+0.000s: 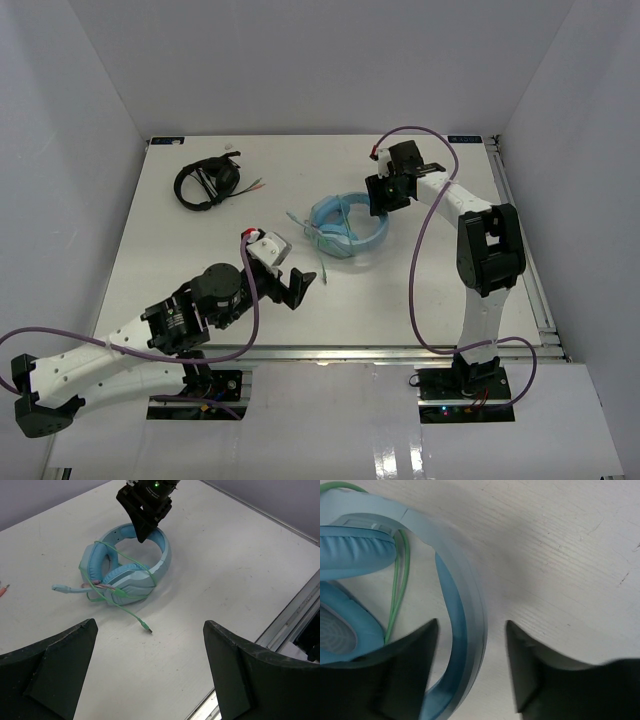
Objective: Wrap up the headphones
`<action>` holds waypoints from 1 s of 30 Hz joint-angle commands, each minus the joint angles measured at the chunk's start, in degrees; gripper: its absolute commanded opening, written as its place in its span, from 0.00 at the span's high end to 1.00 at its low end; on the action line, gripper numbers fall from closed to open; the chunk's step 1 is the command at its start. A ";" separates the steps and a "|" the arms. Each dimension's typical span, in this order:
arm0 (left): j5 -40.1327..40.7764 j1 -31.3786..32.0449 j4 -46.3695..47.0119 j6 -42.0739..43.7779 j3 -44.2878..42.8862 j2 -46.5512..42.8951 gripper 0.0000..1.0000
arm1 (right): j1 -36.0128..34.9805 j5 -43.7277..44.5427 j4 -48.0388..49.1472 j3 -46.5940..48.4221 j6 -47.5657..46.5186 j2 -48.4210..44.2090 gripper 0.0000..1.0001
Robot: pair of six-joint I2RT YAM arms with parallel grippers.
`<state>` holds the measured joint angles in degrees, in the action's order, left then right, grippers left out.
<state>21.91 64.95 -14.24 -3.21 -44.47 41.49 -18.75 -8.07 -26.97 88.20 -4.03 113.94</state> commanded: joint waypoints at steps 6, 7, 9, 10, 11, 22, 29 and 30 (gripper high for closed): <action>1.30 -0.17 -1.77 -3.67 0.16 -1.63 0.02 | 3.52 -3.24 1.27 -3.28 -1.25 -10.42 0.02; 1.30 -0.17 -1.94 -4.06 -0.11 -1.59 0.02 | 3.93 -3.45 1.26 -3.71 -1.48 -11.58 0.02; 1.30 -0.17 -2.71 -5.32 -0.58 -1.51 0.02 | 4.54 -4.45 1.45 -5.06 -2.36 -13.85 0.06; 1.30 -0.17 -3.12 -5.79 -0.77 -1.55 0.02 | 4.70 -4.63 1.68 -6.03 -2.62 -15.10 0.08; 1.36 -0.17 -3.44 -6.34 -0.92 -1.75 0.02 | 4.78 -4.67 1.93 -7.15 -2.96 -16.20 0.10; 3.82 -0.17 -7.13 -16.12 -0.89 -6.82 0.02 | 5.66 -3.09 5.68 -21.68 -9.15 -40.62 0.10; 4.01 -0.17 -9.39 -22.92 2.74 -12.52 0.02 | 5.66 6.53 8.37 -36.06 -4.07 -59.14 0.10; 4.21 -0.17 -9.60 -23.74 3.44 -13.48 0.02 | 5.66 9.31 8.87 -37.51 -2.95 -61.92 0.10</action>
<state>24.85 64.95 -21.74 -21.46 -43.39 30.87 -13.47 -7.96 -21.39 56.25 -10.50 59.23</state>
